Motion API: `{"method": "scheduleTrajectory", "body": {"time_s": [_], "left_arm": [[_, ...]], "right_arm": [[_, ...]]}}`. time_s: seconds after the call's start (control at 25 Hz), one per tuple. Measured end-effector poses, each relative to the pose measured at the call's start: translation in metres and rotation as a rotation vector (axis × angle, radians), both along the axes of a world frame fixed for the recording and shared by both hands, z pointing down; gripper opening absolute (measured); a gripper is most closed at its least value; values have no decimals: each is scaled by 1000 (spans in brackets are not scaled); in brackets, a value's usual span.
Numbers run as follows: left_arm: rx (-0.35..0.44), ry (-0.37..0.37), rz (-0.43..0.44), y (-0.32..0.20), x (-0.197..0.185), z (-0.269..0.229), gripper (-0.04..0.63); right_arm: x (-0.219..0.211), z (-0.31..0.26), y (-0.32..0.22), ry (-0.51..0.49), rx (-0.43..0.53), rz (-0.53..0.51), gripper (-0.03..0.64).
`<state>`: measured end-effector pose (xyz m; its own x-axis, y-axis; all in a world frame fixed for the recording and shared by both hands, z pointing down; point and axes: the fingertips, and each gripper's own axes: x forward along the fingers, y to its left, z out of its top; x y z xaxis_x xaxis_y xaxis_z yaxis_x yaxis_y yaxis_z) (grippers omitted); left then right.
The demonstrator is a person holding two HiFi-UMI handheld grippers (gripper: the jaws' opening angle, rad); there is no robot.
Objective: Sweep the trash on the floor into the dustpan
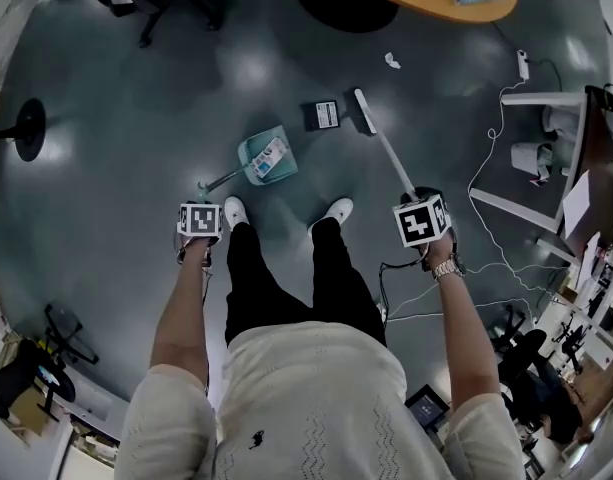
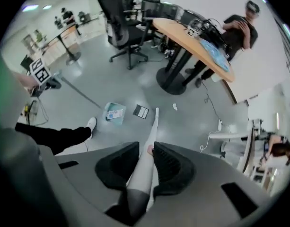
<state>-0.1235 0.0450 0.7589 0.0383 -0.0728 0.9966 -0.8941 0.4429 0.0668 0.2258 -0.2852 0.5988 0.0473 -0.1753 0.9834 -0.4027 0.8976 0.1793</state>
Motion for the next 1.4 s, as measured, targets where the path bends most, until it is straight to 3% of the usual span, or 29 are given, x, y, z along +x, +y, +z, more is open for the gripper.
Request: {"method": "scheduleTrajectory", "body": {"time_s": [0.16,0.4,0.52,0.64,0.8,1.0,1.4], "left_arm": [[17,-8,-2,-2,-4,1,12],[9,-37,13,0,-10,-4,11],[29,-14,-2,-2,-4,0,11],[35,-14,-6,-1,-3,1,11],[45,-14,-10,0,-2,2,12],[51,-8,-8,2,0,1,12],[52,3,-5,6,3,1,12]], "right_arm": [[-22,12,37,17,-10,-233,113],[-19,14,84,64,-5,-459,114],[-12,6,102,73,-25,-526,114],[-15,-2,124,43,-74,-499,114],[-31,-14,160,-32,-162,-350,114],[-53,-24,207,-98,-255,-249,114],[-61,-24,230,-99,-264,-205,114]]}}
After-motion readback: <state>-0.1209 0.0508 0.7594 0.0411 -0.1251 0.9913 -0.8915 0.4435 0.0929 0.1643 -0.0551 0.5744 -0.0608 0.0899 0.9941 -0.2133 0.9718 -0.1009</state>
